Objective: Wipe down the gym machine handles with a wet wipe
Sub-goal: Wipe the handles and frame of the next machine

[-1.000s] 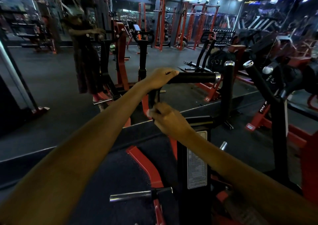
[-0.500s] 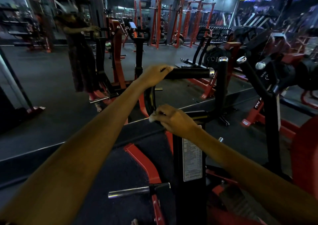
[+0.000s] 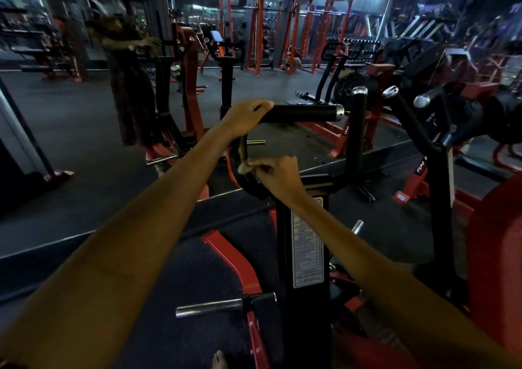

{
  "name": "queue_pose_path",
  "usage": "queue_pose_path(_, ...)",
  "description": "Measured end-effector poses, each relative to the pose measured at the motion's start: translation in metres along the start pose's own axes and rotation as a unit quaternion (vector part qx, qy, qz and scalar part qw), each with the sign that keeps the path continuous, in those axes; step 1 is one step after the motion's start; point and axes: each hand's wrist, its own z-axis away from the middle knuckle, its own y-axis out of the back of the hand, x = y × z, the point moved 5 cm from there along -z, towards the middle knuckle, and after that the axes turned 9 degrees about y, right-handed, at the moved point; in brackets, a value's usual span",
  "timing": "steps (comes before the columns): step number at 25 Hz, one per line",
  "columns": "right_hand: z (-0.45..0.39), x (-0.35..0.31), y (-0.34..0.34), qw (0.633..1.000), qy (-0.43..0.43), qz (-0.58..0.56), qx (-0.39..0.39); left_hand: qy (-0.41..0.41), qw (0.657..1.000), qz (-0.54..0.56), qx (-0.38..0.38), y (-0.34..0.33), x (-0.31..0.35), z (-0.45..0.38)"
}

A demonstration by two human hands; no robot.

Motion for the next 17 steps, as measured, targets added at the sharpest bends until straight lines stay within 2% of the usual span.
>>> queue_pose_path(3, 0.009, 0.011, 0.013, 0.994, -0.007, 0.003, -0.108, 0.001, 1.000, 0.001, -0.001, 0.001, 0.001, 0.003)
queue_pose_path(4, 0.003, 0.010, 0.018, 0.993, -0.005, -0.006, -0.115, 0.002, 1.000, -0.002, 0.001, 0.002, 0.001, 0.003)
queue_pose_path(7, -0.005, 0.004, 0.016, 0.998, -0.020, -0.030, -0.044, -0.008, 0.999, -0.037, 0.037, 0.000, 0.000, 0.005)
queue_pose_path(8, -0.003, 0.003, 0.011, 0.998, -0.017, -0.029, -0.048, -0.008, 0.997, -0.053, 0.056, 0.000, 0.000, 0.007)
queue_pose_path(10, 0.006, 0.004, 0.004, 0.995, 0.027, 0.004, -0.100, 0.001, 0.993, -0.081, 0.087, 0.001, -0.001, 0.010)
queue_pose_path(12, 0.011, 0.005, 0.009, 0.975, 0.100, 0.059, -0.192, 0.009, 0.988, -0.108, 0.110, 0.002, 0.001, 0.014)
queue_pose_path(15, 0.006, 0.002, 0.020, 0.930, 0.100, 0.112, -0.337, -0.004, 0.982, -0.132, 0.135, -0.001, 0.002, 0.023)
queue_pose_path(17, -0.005, 0.002, 0.030, 0.942, 0.077, 0.115, -0.305, -0.015, 0.978, -0.145, 0.150, -0.003, -0.002, 0.030)
